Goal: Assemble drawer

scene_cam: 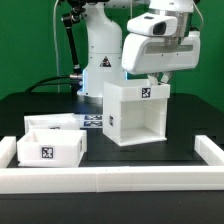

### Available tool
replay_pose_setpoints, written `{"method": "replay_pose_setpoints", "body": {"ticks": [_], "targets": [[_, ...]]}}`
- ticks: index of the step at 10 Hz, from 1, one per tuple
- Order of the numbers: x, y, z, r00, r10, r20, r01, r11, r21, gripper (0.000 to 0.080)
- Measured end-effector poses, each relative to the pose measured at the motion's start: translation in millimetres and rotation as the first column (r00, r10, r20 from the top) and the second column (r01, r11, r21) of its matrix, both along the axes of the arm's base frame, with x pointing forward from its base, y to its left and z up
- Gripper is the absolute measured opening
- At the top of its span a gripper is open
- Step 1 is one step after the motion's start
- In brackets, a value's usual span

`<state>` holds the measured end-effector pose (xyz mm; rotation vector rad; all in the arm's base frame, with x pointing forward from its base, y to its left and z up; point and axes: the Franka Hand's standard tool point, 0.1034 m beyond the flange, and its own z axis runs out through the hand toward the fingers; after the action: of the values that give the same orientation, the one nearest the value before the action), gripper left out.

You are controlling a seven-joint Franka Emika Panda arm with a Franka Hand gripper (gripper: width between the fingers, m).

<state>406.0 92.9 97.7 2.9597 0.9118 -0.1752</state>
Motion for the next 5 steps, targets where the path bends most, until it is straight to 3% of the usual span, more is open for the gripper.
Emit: {"method": "replay_pose_setpoints", "body": {"ticks": [1, 5], "targets": [[0.6, 0.1, 0.3, 1.0, 0.0, 0.001, 0.0, 1.0, 0.0, 0.0039], [0.4, 0.0, 0.0, 1.0, 0.0, 0.001, 0.0, 1.0, 0.0, 0.0039]]}}
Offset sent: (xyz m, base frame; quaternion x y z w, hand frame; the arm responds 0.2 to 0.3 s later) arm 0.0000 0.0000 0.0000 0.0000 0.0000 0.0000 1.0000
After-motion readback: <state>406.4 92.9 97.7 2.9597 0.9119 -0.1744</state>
